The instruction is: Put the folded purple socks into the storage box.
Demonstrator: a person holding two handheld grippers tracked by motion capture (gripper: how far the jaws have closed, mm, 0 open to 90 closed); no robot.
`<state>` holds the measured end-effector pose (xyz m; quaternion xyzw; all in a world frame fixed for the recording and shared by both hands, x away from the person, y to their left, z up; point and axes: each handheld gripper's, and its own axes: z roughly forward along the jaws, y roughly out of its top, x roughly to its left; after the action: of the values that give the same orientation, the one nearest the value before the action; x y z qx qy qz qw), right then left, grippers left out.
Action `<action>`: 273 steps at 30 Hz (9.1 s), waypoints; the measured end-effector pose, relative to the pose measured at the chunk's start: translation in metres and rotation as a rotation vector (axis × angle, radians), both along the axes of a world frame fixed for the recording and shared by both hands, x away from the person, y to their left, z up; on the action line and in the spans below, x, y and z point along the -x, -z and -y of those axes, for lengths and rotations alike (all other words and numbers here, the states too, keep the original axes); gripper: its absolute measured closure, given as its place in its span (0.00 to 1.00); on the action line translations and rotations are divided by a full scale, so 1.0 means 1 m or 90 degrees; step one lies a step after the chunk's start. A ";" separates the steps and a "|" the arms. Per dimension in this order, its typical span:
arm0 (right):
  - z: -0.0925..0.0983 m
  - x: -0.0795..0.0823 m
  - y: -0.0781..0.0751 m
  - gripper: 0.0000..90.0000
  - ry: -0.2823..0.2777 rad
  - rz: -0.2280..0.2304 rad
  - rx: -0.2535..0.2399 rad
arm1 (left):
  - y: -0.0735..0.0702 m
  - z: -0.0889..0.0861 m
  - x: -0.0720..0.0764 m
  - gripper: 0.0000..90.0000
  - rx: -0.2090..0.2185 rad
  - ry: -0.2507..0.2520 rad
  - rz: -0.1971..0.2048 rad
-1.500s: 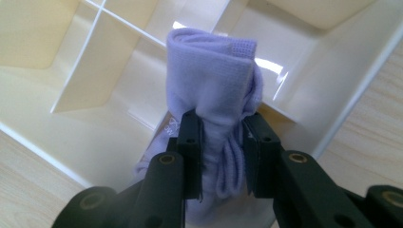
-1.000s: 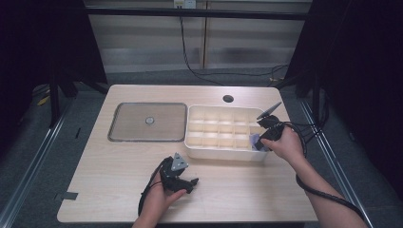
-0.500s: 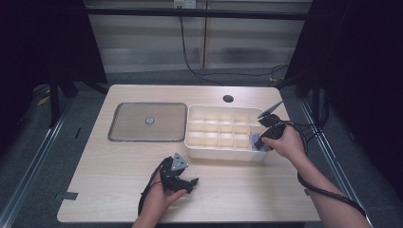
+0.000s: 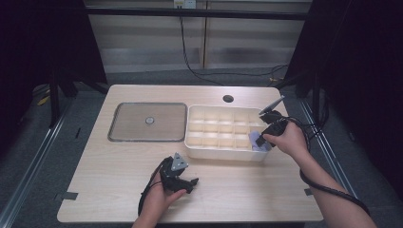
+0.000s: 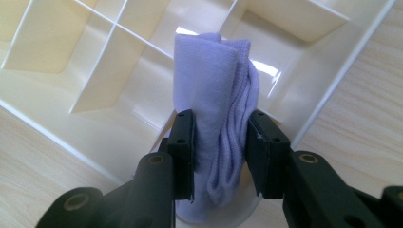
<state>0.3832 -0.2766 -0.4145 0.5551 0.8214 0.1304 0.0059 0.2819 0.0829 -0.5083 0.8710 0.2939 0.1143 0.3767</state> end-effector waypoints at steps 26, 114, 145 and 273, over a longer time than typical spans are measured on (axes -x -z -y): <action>-0.002 -0.004 -0.025 0.66 -0.017 0.009 0.006 | 0.000 0.000 0.000 0.18 -0.001 0.000 0.000; -0.011 -0.014 -0.005 1.00 -0.048 -0.023 0.023 | 0.000 0.000 0.000 0.18 0.001 0.000 0.000; -0.009 -0.007 0.017 1.00 -0.055 -0.053 0.064 | 0.000 0.000 0.001 0.18 0.000 -0.001 0.001; -0.054 0.072 -0.010 0.40 -0.246 -0.018 -0.041 | 0.000 0.000 0.000 0.18 -0.004 0.001 0.004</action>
<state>0.3114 -0.2227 -0.4048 0.3888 0.9082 0.1475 -0.0483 0.2815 0.0833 -0.5081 0.8719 0.2920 0.1175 0.3752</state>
